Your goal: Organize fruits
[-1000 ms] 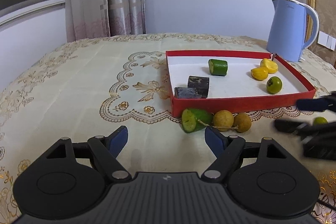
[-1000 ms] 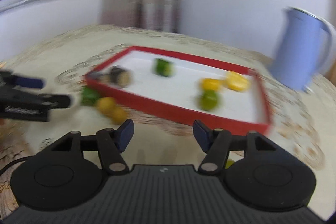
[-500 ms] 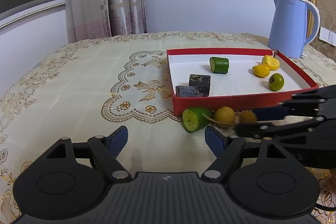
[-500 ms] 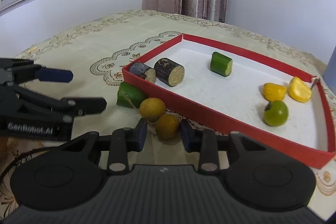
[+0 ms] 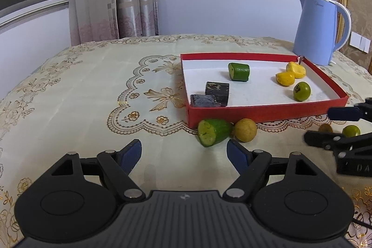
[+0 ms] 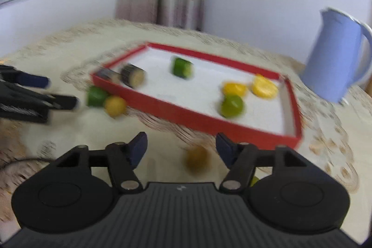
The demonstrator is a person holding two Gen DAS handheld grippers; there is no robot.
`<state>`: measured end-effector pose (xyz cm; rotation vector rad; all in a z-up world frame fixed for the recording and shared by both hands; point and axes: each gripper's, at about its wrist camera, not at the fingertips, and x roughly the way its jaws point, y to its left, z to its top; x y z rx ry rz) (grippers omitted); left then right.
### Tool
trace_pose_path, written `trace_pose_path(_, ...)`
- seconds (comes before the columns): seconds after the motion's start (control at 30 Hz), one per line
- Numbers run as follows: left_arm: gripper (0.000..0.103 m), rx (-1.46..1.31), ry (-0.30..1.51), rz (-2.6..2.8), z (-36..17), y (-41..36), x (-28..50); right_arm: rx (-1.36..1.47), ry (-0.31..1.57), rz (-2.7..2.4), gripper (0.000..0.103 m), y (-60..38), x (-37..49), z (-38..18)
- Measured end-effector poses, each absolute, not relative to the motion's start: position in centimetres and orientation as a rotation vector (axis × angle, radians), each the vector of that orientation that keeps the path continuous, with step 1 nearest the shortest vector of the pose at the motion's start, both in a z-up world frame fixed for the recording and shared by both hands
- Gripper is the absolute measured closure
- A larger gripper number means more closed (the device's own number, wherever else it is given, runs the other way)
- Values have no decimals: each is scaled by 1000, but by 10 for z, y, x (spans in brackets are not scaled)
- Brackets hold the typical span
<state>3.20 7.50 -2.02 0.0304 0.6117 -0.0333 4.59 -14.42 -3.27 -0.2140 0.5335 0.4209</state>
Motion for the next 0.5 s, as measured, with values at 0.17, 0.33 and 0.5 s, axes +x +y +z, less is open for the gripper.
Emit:
trace_pose_path(0.17, 22, 19, 610, -4, -19, 82, 31, -260, 569, 539, 48, -100, 65, -39)
trace_pose_path(0.33, 22, 4, 605, 23, -18, 93, 31, -264, 587, 546, 53, -84, 81, -46)
trace_pose_path(0.5, 22, -8, 611, 28, -20, 97, 32, -249, 607, 565, 76, -82, 89, -49)
